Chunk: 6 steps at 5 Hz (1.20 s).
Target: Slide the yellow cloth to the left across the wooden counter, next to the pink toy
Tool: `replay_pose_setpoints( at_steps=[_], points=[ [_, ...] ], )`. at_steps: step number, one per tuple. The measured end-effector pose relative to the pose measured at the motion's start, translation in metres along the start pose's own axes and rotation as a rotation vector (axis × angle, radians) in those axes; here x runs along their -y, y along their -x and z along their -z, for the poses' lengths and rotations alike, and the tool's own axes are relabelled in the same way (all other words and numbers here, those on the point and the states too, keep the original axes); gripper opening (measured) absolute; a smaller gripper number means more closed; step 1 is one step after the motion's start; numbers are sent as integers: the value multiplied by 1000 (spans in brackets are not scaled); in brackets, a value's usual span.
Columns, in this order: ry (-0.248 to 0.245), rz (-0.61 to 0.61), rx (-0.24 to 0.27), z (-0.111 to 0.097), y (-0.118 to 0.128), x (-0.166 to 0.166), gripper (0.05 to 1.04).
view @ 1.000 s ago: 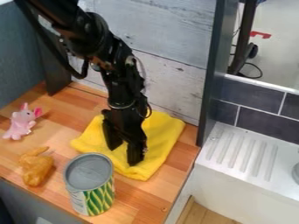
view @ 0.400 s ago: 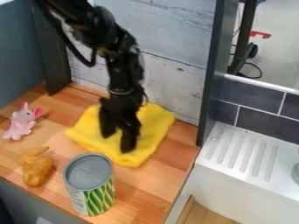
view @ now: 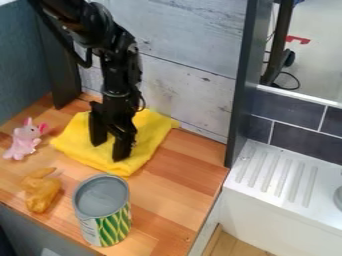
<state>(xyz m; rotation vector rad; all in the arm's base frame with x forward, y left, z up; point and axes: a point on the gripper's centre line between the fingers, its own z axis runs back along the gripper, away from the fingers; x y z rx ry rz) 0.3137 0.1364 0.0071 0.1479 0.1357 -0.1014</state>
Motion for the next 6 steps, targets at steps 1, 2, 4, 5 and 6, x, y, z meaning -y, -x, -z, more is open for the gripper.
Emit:
replay_pose_setpoints(
  at_steps=[1,2,4,5,6],
  points=[
    [-2,-6,-4,0,-1,-5,1001],
    [-25,0,-21,-1,-1,-12,1001],
    [-20,-42,28,-8,10,-27,1001],
    [0,-69,151,-41,10,-30,1000],
    [32,-77,193,-52,16,-26,1000]
  ],
)
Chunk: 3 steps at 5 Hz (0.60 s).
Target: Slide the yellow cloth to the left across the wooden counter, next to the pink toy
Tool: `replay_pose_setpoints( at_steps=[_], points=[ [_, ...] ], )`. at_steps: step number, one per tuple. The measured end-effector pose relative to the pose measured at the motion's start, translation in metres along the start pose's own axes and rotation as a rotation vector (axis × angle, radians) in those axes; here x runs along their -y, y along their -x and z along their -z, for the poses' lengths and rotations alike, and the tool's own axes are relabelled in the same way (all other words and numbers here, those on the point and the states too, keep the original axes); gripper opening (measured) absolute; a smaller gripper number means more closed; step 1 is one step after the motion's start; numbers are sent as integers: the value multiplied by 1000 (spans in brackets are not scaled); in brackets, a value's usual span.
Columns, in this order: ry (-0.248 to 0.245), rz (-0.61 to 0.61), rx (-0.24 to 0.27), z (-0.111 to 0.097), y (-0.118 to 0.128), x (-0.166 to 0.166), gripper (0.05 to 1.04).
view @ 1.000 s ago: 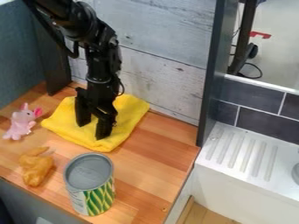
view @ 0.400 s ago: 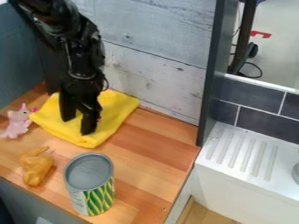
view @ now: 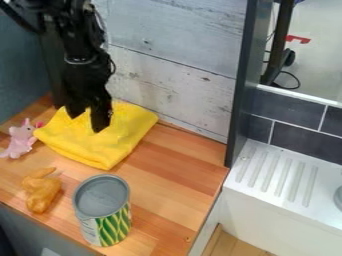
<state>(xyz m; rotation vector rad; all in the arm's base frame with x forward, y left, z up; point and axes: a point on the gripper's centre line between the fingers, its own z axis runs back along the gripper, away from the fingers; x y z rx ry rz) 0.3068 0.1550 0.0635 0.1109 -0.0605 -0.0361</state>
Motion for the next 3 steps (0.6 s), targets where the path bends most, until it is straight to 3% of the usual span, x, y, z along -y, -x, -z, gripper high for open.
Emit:
replay_pose_setpoints(
  at_steps=[1,2,3],
  points=[
    [15,16,15,-18,13,8,1000],
    [40,36,-17,-39,43,24,1000],
    [72,76,7,-67,72,43,1000]
  ],
)
